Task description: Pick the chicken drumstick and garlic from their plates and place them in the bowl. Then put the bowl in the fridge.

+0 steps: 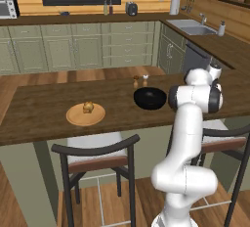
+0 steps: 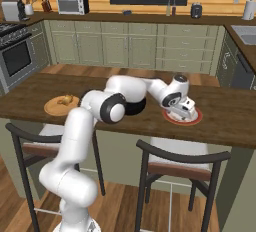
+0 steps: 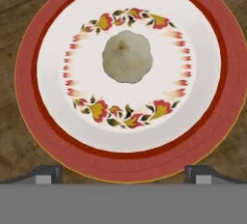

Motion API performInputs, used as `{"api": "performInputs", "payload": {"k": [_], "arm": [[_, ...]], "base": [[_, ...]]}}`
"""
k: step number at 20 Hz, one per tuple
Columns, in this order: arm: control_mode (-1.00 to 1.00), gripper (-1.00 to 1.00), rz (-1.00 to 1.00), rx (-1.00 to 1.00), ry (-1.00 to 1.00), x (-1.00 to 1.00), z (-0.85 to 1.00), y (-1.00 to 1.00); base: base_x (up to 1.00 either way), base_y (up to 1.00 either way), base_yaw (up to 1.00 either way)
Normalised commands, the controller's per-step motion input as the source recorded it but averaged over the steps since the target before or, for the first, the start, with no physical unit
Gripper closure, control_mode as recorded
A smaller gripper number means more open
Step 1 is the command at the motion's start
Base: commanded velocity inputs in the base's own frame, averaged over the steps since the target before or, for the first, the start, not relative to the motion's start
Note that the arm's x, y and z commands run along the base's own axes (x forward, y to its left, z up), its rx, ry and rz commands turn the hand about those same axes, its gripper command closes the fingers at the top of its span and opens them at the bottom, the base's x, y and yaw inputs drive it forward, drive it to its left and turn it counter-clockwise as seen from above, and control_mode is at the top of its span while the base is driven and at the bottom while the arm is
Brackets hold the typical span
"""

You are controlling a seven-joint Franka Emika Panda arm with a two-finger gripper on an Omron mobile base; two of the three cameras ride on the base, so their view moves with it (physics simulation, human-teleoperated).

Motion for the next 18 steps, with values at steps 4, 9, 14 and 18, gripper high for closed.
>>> {"api": "performInputs", "payload": {"k": [4, 9, 14, 18], "arm": [[-1.00, -1.00, -0.03, 0.05, 0.00, 0.31, -0.18, -0.32], [-1.00, -1.00, 0.00, 0.01, 0.00, 0.41, -0.15, -0.04], [-1.00, -1.00, 0.00, 0.00, 0.00, 0.37, -0.17, -0.03], [-1.00, -1.00, 0.00, 0.00, 0.00, 0.13, -0.29, -0.14]], "base": [[0.00, 0.00, 0.00], [0.00, 0.00, 0.00], [0.00, 0.00, 0.00], [0.00, 0.00, 0.00]]}}
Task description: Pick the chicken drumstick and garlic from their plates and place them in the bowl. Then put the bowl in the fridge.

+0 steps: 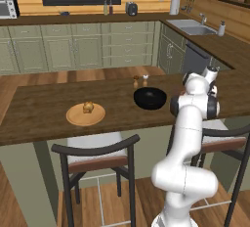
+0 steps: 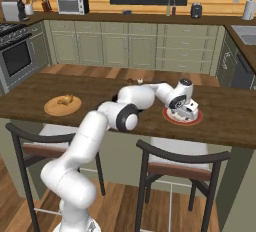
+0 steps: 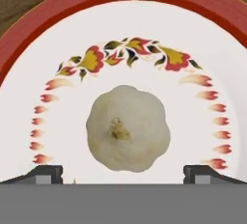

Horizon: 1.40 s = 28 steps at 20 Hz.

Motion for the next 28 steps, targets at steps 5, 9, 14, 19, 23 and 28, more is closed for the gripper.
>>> {"api": "performInputs", "payload": {"k": [5, 9, 14, 19, 23, 28], "arm": [[-1.00, -1.00, 0.00, 0.00, -0.06, 0.25, -0.18, -0.03], [-1.00, -1.00, 0.00, 0.00, -0.09, 0.16, -0.16, -0.03], [-1.00, 1.00, 0.00, -0.07, -0.15, -0.24, -0.62, 0.23], [-1.00, 1.00, 0.00, -0.15, -0.22, -0.34, -0.63, 0.68], [-1.00, 1.00, -0.01, -0.06, -0.19, -0.92, -0.21, 0.71], [-1.00, 1.00, -0.02, 0.00, -0.23, -0.66, 0.95, 0.10]], "base": [[0.00, 0.00, 0.00], [0.00, 0.00, 0.00], [0.00, 0.00, 0.00], [0.00, 0.00, 0.00], [0.00, 0.00, 0.00], [0.00, 0.00, 0.00]]}}
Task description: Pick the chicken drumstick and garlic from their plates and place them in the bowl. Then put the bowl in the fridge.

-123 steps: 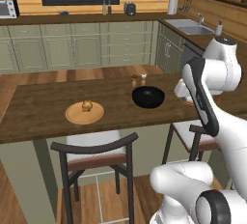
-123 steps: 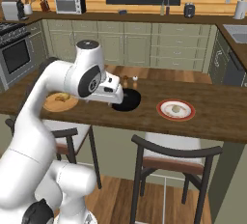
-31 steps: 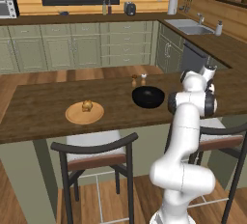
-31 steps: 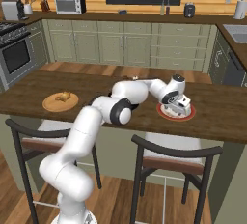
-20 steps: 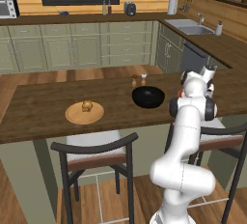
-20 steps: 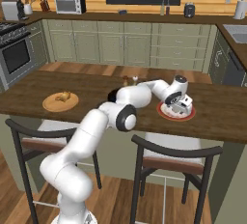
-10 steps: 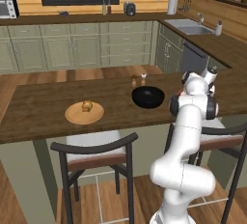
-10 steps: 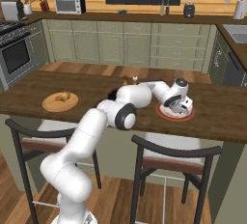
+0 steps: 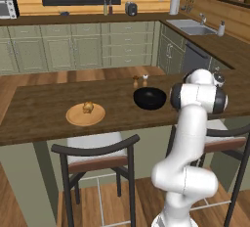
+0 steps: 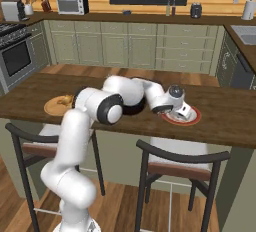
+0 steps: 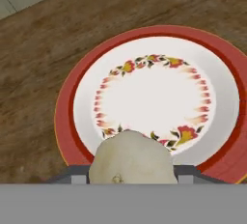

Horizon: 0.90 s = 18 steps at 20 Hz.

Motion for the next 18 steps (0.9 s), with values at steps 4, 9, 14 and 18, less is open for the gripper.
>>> {"api": "performInputs", "payload": {"k": [4, 9, 14, 18], "arm": [[-1.00, 1.00, 0.00, 0.01, -0.05, -0.69, 0.96, 0.23], [-1.00, 1.00, 0.00, 0.03, 0.07, -0.55, 1.00, 0.01], [-1.00, 1.00, 0.00, 0.06, 0.29, -0.20, 0.89, 0.38], [-1.00, 1.00, 0.02, 0.00, 0.25, 0.00, 0.24, 0.91]], "base": [[0.00, 0.00, 0.00], [0.00, 0.00, 0.00], [0.00, 0.00, 0.00], [0.00, 0.00, 0.00]]}}
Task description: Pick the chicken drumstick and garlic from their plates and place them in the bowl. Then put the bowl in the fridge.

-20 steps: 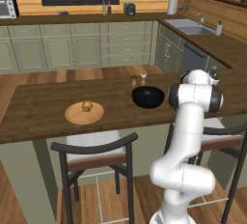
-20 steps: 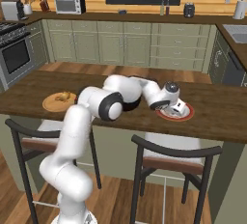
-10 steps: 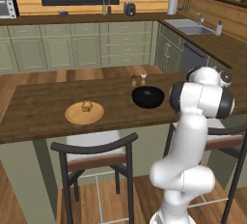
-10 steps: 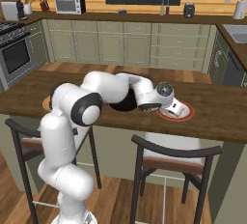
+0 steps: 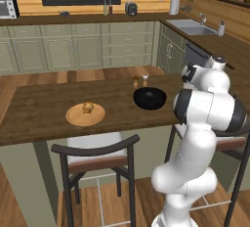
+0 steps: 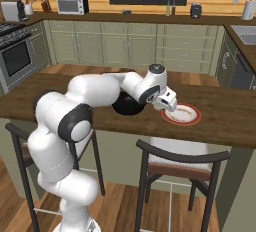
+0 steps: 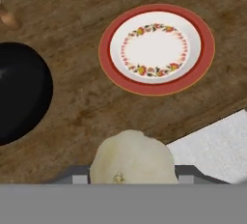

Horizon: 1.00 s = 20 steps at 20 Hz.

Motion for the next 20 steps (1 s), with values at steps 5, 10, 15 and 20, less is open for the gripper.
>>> {"api": "performInputs", "payload": {"k": [5, 10, 15, 20], "arm": [[-1.00, 1.00, 0.00, 0.00, 0.04, 0.14, 0.00, 0.86], [-1.00, 1.00, 0.00, 0.00, 0.06, 0.67, 0.00, 0.81], [-1.00, 1.00, 0.00, 0.04, 0.21, 0.69, -0.04, 0.50], [-1.00, 1.00, 0.05, 0.02, 0.09, 0.66, -0.28, 0.11]], "base": [[0.00, 0.00, 0.00], [0.00, 0.00, 0.00], [0.00, 0.00, 0.00], [0.00, 0.00, 0.00]]}}
